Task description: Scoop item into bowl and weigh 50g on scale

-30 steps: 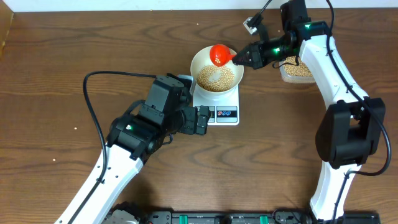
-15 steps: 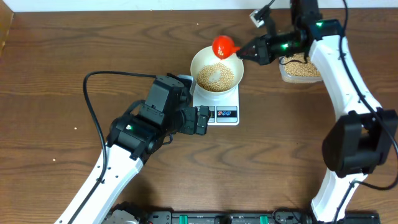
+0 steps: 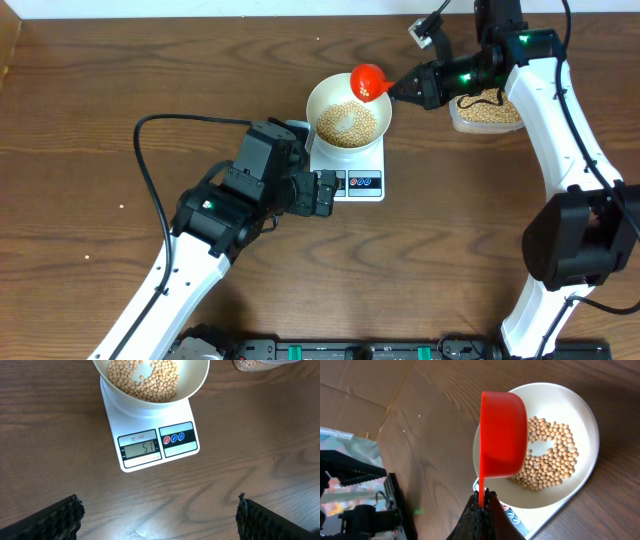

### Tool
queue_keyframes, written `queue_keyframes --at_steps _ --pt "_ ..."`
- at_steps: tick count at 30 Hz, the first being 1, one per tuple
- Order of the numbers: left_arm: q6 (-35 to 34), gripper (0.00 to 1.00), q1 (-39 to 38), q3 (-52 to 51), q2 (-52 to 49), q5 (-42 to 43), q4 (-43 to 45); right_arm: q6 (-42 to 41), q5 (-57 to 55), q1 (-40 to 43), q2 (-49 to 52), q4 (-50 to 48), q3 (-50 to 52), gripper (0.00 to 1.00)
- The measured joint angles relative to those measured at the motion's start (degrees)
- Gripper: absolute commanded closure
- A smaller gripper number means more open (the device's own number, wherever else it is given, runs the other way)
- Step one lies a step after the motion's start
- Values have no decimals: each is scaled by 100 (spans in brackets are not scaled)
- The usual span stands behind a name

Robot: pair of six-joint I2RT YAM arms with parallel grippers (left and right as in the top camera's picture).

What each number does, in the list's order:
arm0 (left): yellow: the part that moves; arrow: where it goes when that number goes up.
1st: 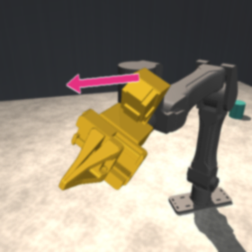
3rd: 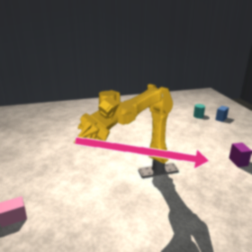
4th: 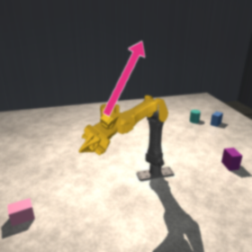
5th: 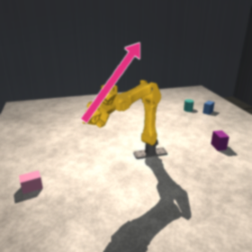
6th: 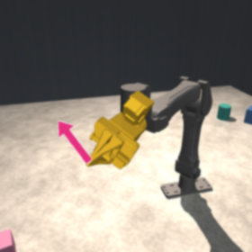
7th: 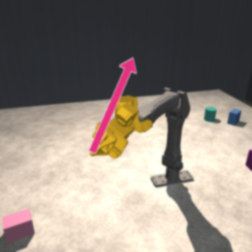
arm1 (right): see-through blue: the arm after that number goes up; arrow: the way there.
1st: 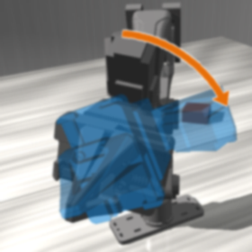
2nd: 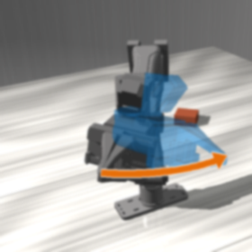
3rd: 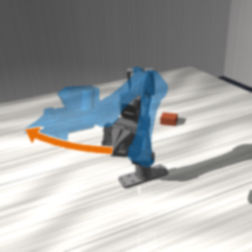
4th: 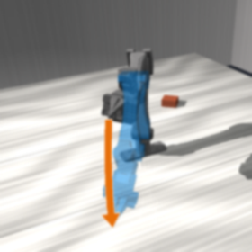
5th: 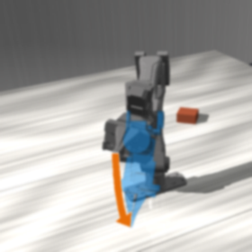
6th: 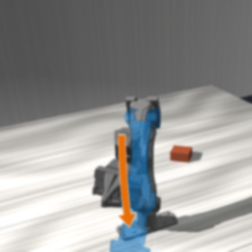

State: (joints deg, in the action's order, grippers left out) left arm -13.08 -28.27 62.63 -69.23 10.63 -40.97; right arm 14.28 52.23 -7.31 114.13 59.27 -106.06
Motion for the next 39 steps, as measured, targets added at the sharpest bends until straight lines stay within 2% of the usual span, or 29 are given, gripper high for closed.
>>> queue_keyframes --at_steps 12,20,27,34,39 --pt "0 0 0 0 0 0 0 50 -363 -37 0 7 0 99" --pt "0 0 0 0 0 0 0 98 -809 -356 0 4 0 99" --pt "0 0 0 0 0 0 0 142 -691 -400 0 9 0 99" --pt "0 1 0 0 0 0 0 203 -522 247 -118 142 7 99" --pt "0 1 0 0 0 0 0 210 -1443 949 -599 302 11 99"
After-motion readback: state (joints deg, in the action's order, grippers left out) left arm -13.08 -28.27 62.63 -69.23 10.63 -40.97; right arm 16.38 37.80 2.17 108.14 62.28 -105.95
